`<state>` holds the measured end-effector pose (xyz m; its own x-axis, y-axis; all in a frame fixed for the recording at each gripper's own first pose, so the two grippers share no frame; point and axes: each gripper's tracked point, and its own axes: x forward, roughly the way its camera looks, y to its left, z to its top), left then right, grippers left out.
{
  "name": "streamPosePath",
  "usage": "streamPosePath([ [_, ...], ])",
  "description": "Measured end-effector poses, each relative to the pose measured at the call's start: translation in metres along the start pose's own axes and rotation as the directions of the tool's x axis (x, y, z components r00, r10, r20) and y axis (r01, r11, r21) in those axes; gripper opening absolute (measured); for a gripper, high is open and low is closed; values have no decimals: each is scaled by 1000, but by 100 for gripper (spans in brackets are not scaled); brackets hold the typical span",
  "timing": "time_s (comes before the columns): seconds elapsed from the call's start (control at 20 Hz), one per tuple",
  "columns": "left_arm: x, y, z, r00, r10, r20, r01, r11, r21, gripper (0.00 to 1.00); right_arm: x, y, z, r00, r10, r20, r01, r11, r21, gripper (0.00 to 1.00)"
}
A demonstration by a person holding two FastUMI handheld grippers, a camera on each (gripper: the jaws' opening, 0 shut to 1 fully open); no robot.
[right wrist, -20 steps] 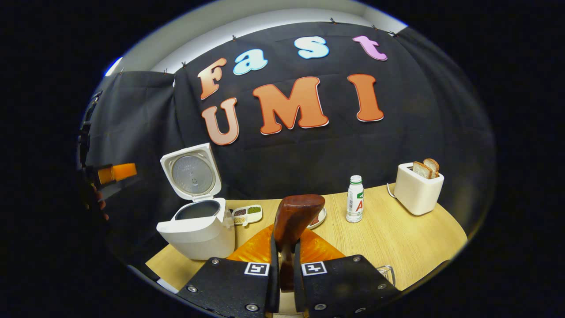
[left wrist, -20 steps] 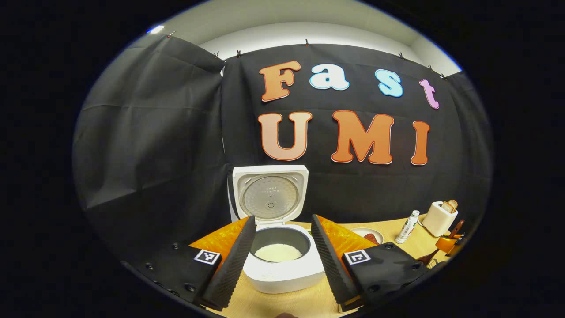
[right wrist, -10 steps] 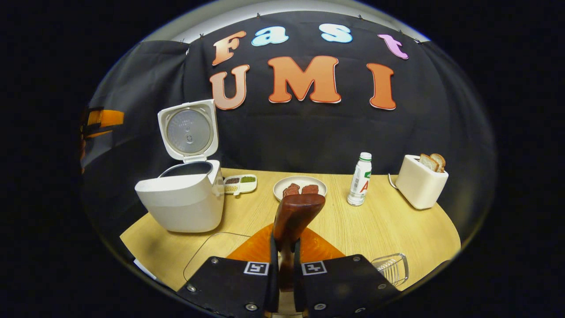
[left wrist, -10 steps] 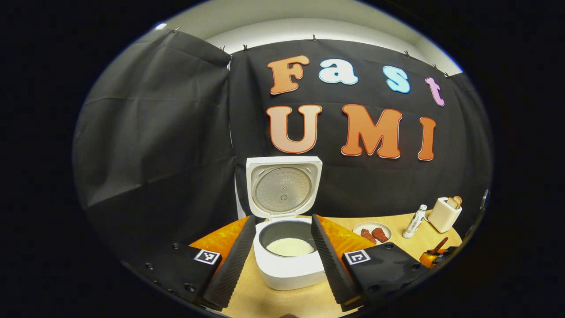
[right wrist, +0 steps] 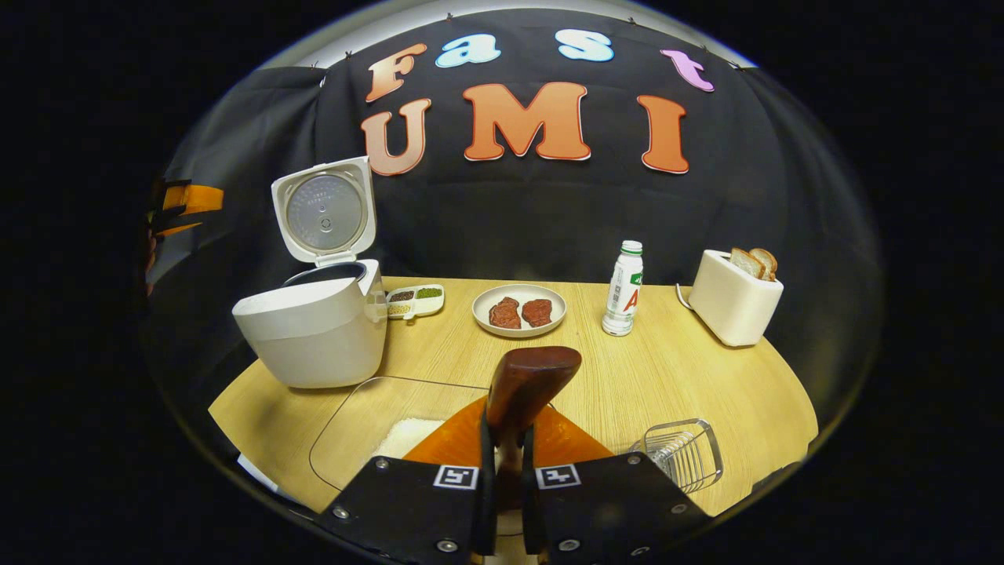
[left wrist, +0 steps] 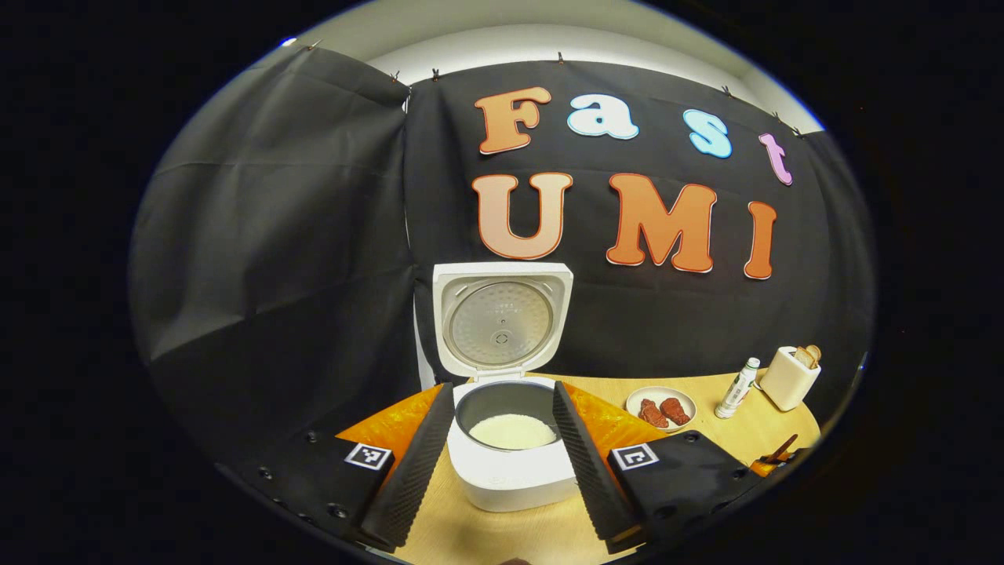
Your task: Close the left gripper, press the button to open the rice cooker; take a wooden spoon from the chopstick holder with the right hand, scoop a spoonful of rice and pour it into the rice cooker, then put the wooden spoon back into the chopstick holder.
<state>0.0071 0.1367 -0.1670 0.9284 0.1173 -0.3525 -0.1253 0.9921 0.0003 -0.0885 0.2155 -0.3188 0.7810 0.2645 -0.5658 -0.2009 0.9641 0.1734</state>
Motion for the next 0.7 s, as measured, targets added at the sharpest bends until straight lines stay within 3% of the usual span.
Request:
streamPosePath([
  [0.2, -1, -2, 5, 1000, 0, 9, 0, 1000, 20, 88, 10, 1, 14, 999, -6, 42, 7, 1000, -12, 13],
  [0.25, -1, -2, 5, 1000, 1, 12, -1, 1000, 26, 88, 14, 2, 21, 998, -5, 65, 6, 1000, -17, 8],
  [0.35, -2, 0, 5, 1000, 5, 8, -6, 1000, 31, 88, 24, 0, 21, 997, -15, 73, 17, 999, -30, 13],
  [0.65, -3, 10, 1, 1000, 23, -4, -23, 999, 34, 88, 28, 10, 7, 994, -40, 99, 57, 983, -176, 13],
  [0.7, -3, 11, -1, 1000, 24, -10, -24, 999, 32, 88, 25, 12, 5, 994, -39, 99, 57, 981, -185, 9],
])
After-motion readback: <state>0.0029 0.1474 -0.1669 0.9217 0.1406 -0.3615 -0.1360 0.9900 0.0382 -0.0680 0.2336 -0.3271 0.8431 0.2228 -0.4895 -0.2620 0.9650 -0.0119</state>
